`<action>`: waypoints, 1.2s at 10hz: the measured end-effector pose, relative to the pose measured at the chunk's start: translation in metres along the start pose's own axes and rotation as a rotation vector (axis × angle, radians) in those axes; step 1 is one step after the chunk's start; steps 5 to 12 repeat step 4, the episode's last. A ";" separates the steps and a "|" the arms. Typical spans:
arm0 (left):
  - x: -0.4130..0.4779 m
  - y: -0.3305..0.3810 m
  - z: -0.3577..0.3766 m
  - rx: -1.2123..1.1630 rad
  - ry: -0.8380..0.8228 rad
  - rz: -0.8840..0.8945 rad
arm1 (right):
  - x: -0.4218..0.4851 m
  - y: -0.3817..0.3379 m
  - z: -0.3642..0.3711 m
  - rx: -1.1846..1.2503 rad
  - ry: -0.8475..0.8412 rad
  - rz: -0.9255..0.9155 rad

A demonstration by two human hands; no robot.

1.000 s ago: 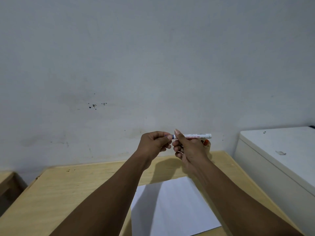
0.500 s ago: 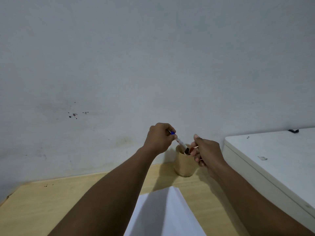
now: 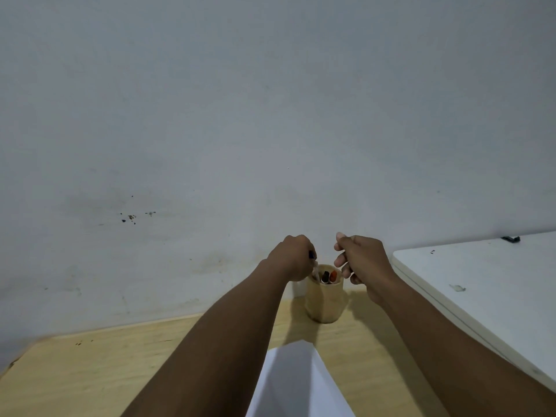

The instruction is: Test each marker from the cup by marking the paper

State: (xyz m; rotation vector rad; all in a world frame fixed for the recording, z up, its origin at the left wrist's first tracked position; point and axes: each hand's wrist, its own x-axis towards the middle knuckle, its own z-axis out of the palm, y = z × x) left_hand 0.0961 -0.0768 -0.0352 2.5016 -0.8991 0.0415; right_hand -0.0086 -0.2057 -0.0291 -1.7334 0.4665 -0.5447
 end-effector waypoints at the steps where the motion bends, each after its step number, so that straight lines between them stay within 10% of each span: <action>1: 0.004 0.003 0.005 -0.009 0.037 -0.001 | 0.003 0.000 0.001 -0.019 -0.010 -0.010; 12: -0.004 -0.006 0.001 -0.021 -0.042 -0.038 | 0.004 0.008 -0.001 -0.061 -0.002 0.021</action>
